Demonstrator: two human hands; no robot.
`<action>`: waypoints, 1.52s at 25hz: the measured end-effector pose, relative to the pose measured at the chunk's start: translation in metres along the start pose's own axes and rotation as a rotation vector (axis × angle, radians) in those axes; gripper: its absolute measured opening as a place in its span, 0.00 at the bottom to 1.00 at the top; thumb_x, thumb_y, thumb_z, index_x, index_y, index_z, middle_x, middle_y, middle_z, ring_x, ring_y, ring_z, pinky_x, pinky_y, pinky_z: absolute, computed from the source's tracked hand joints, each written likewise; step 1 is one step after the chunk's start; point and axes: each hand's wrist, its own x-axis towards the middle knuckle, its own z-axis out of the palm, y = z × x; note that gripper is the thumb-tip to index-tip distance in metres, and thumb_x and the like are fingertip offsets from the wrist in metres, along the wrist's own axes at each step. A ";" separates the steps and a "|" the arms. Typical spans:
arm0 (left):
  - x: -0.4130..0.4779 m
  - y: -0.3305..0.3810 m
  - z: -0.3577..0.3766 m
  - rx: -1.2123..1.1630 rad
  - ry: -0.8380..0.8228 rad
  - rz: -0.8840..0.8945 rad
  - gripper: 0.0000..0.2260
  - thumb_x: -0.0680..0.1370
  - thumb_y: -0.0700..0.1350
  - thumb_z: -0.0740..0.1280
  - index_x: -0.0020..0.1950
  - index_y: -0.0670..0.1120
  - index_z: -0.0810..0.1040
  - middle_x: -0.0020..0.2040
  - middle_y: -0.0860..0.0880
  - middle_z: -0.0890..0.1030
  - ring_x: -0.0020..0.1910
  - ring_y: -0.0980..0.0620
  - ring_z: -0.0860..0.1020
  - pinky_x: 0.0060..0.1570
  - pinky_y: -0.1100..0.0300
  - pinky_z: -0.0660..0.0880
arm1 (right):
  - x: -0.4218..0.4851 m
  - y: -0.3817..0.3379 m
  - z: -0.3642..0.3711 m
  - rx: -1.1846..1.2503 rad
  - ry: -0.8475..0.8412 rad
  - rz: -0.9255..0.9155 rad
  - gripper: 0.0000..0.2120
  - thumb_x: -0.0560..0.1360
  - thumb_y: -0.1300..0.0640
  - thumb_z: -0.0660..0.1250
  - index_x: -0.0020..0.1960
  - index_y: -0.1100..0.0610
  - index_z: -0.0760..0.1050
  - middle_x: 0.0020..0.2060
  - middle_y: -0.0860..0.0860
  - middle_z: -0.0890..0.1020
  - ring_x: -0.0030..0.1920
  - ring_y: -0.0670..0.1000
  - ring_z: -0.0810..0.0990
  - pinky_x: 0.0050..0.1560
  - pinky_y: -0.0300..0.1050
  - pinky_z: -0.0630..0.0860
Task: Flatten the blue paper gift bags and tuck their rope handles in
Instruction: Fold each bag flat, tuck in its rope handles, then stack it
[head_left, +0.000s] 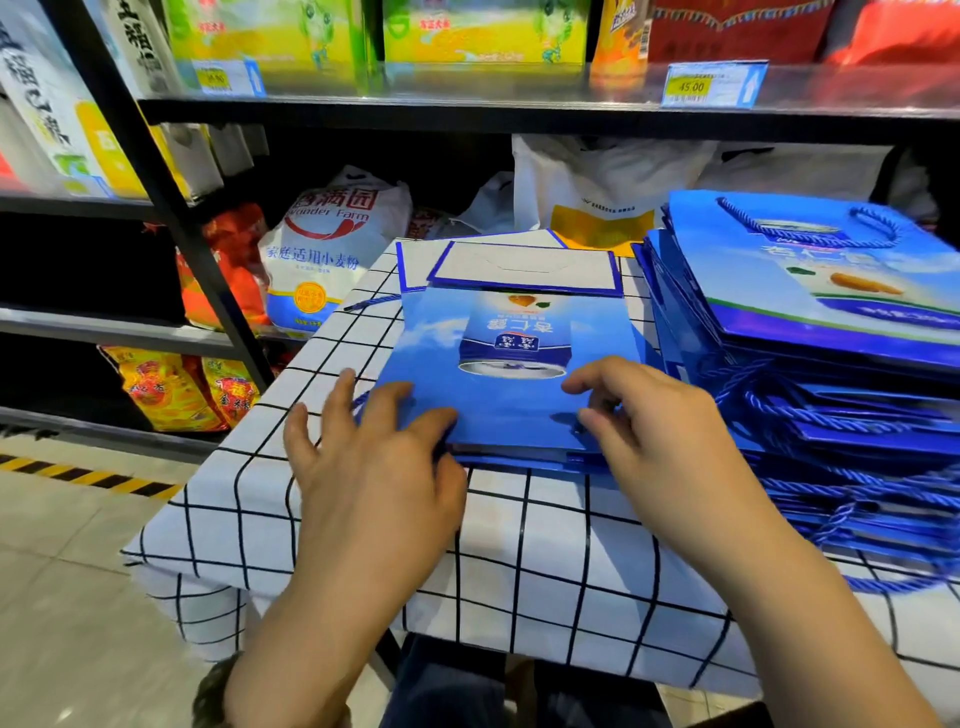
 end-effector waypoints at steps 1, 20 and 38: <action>0.005 0.005 -0.003 -0.062 -0.059 0.025 0.18 0.68 0.50 0.58 0.53 0.53 0.81 0.54 0.50 0.80 0.62 0.40 0.72 0.64 0.40 0.59 | 0.001 -0.002 -0.001 0.070 -0.002 0.026 0.09 0.74 0.60 0.64 0.49 0.46 0.74 0.35 0.43 0.76 0.34 0.42 0.74 0.40 0.38 0.71; 0.027 0.067 0.008 -0.763 -0.240 0.030 0.14 0.55 0.69 0.63 0.38 0.69 0.76 0.43 0.66 0.79 0.51 0.60 0.76 0.60 0.46 0.67 | 0.011 -0.010 -0.017 1.135 -0.077 0.193 0.22 0.65 0.66 0.64 0.55 0.48 0.74 0.53 0.51 0.79 0.42 0.49 0.82 0.44 0.38 0.79; 0.043 0.058 -0.005 -1.423 -0.301 -0.370 0.08 0.73 0.42 0.64 0.42 0.42 0.83 0.43 0.48 0.85 0.47 0.54 0.81 0.38 0.67 0.74 | -0.006 -0.005 -0.020 0.129 -0.013 0.084 0.11 0.73 0.54 0.65 0.55 0.46 0.74 0.47 0.41 0.74 0.45 0.42 0.76 0.48 0.37 0.73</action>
